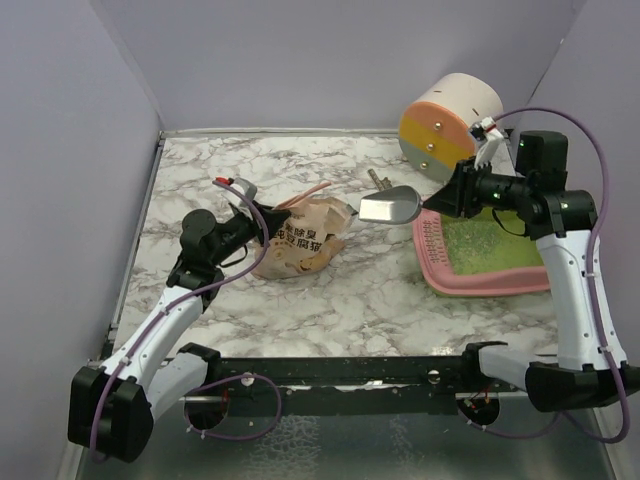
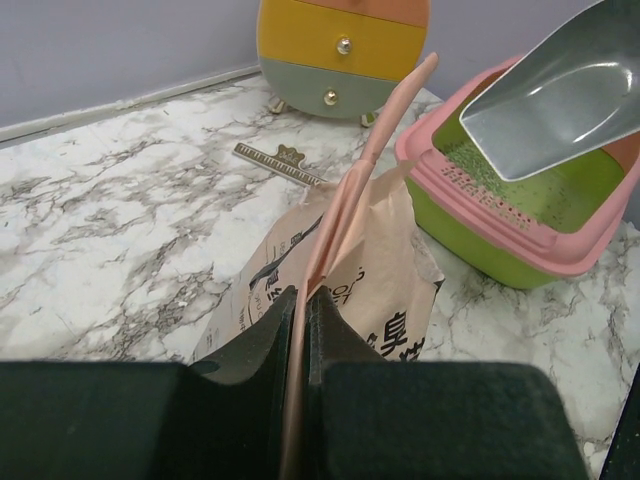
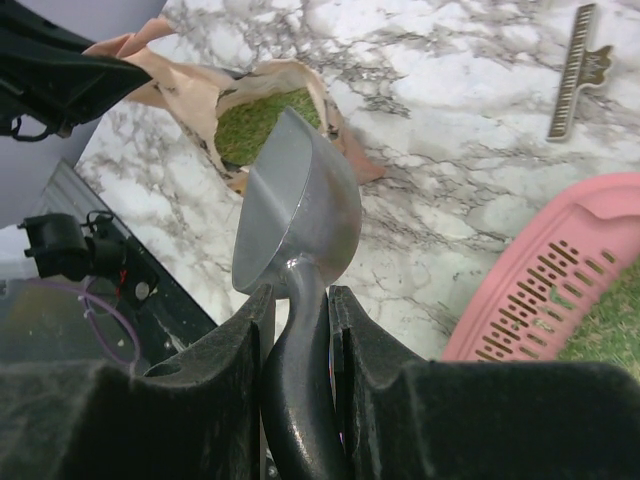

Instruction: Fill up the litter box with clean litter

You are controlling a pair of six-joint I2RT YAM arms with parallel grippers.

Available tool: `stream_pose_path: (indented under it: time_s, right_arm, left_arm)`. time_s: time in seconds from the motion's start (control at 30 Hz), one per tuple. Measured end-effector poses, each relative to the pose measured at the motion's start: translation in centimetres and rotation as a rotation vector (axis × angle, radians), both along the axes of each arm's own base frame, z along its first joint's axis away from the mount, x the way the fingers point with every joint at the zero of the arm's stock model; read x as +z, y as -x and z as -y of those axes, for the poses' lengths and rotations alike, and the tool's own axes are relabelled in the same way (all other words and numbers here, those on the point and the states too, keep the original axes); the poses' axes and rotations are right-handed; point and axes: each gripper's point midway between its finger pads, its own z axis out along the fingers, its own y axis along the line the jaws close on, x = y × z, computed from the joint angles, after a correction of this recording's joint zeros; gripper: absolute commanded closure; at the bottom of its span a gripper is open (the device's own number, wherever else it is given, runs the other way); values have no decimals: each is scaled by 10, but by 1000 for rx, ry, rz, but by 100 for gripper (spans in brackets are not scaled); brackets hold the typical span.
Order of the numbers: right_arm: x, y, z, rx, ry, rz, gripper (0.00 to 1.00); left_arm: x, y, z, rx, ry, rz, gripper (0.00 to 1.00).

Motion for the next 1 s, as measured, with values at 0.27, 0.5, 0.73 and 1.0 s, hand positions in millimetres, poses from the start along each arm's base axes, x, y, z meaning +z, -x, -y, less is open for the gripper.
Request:
stream_pose_path:
  time_s: [0.27,0.5,0.73,1.0]
  right_arm:
    - [-12,-2,-40,133,19,-4,99]
    - [-38,-33,-60,158,48,-33,99]
    - [-66,-52,-90,205,91,-71,99]
    - [-91,-38,-147,326,152,-63,99]
  left_arm:
    - [-1,1,-1,2,0,8,100]
    - [0,1,-1,2,-3,21,100]
    - [-5,-11,4,-5,-10,23,100]
    - [-11,-17,29,-71,-93,67,100]
